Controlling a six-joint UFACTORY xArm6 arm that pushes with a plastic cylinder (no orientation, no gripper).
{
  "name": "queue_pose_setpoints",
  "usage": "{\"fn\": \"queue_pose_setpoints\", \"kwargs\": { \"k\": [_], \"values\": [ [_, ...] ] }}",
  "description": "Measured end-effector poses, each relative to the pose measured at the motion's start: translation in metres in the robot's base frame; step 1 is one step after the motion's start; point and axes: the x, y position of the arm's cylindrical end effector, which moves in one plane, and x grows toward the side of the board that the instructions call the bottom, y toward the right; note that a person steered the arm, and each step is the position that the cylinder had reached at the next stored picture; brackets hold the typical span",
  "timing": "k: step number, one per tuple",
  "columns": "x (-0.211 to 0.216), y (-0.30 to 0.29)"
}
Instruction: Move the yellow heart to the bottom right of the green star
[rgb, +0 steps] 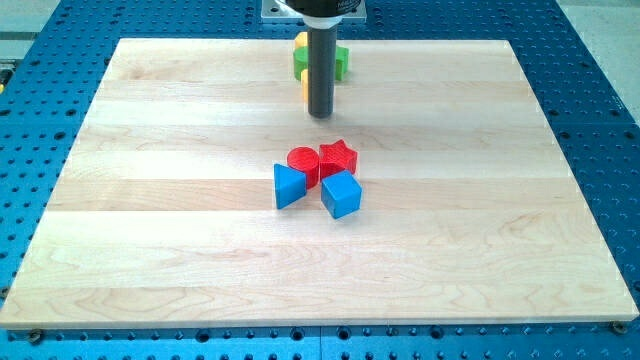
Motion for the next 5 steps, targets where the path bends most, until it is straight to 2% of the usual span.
{"fn": "queue_pose_setpoints", "kwargs": {
  "k": [1,2,4,5],
  "values": [
    [0.023,-0.028],
    [0.008,-0.044],
    [-0.063,-0.032],
    [-0.065,-0.031]
  ]
}}
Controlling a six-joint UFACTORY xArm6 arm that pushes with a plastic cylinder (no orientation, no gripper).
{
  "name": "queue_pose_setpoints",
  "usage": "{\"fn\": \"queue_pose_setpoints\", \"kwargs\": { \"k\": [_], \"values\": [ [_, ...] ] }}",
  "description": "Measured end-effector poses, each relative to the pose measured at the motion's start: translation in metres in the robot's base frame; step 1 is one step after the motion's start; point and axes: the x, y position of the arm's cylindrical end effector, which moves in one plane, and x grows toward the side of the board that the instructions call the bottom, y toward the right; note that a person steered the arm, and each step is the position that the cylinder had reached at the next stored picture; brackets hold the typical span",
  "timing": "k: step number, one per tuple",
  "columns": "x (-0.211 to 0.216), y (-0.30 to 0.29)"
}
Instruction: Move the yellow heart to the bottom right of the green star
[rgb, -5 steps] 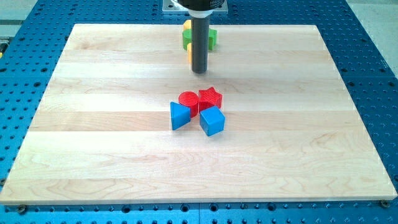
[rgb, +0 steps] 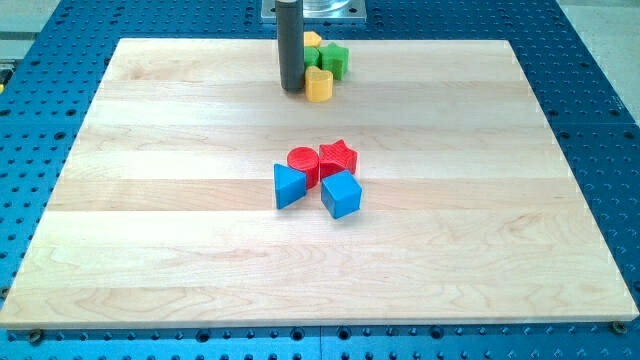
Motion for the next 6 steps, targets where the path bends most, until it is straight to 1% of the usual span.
{"fn": "queue_pose_setpoints", "kwargs": {
  "k": [1,2,3,4,5,6],
  "values": [
    [0.0,0.007],
    [0.026,-0.004],
    [0.039,-0.002],
    [0.012,0.036],
    [-0.006,0.049],
    [-0.006,0.049]
  ]
}}
